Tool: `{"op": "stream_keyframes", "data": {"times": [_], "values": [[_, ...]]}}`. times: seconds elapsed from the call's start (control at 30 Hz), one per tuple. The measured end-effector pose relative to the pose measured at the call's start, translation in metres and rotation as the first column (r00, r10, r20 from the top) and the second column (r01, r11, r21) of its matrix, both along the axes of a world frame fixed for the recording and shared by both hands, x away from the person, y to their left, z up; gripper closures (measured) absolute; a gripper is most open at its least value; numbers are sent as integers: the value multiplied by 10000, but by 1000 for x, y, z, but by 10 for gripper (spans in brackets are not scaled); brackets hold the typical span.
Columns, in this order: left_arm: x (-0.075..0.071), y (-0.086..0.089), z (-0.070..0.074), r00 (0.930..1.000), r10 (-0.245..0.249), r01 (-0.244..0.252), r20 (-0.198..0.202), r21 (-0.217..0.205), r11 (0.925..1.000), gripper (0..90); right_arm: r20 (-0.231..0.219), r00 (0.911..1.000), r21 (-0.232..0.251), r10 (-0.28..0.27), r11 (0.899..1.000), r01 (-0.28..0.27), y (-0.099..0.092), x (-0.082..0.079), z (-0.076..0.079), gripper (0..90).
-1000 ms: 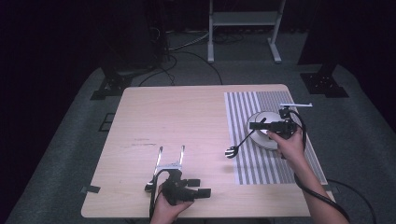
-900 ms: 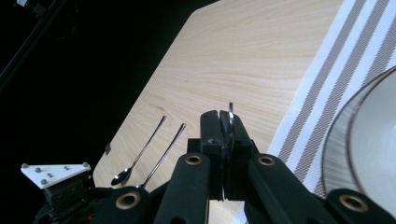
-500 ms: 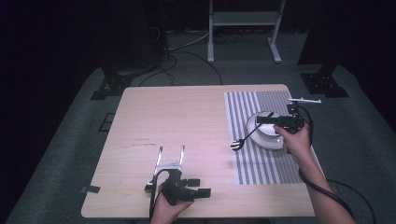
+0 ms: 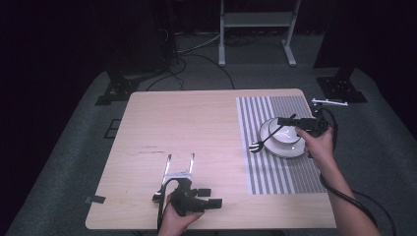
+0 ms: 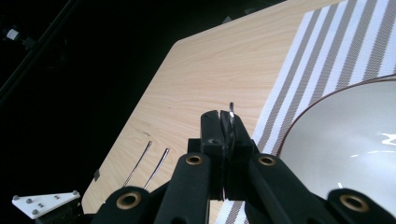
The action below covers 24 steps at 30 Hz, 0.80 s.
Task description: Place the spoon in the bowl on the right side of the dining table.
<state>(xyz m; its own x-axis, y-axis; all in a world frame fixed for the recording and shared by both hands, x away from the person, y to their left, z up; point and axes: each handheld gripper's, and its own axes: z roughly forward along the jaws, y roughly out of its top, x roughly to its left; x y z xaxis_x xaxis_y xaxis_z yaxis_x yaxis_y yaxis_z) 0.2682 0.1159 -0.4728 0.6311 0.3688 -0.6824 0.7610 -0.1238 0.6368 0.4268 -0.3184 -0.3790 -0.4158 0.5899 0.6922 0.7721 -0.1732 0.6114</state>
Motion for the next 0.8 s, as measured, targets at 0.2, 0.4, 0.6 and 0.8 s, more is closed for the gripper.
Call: {"op": "stream_keyframes", "data": {"times": [0.2,0.4,0.6,0.8], "values": [[0,0,1,10000,38,-38,-7,-30,10000,56,15,9995,35,-330,9994,330,-10,2,3,888],[0,1,0,10000,28,-28,-13,-34,10000,56,-1,9976,187,-693,9974,693,-23,3,3,888],[0,0,0,10000,34,-34,-17,-47,10000,56,6,9940,280,-1095,9936,1094,-35,3,3,888],[0,1,0,10000,27,-27,-12,-51,10000,56,-22,9904,242,-1380,9901,1380,-44,3,3,888]]}}
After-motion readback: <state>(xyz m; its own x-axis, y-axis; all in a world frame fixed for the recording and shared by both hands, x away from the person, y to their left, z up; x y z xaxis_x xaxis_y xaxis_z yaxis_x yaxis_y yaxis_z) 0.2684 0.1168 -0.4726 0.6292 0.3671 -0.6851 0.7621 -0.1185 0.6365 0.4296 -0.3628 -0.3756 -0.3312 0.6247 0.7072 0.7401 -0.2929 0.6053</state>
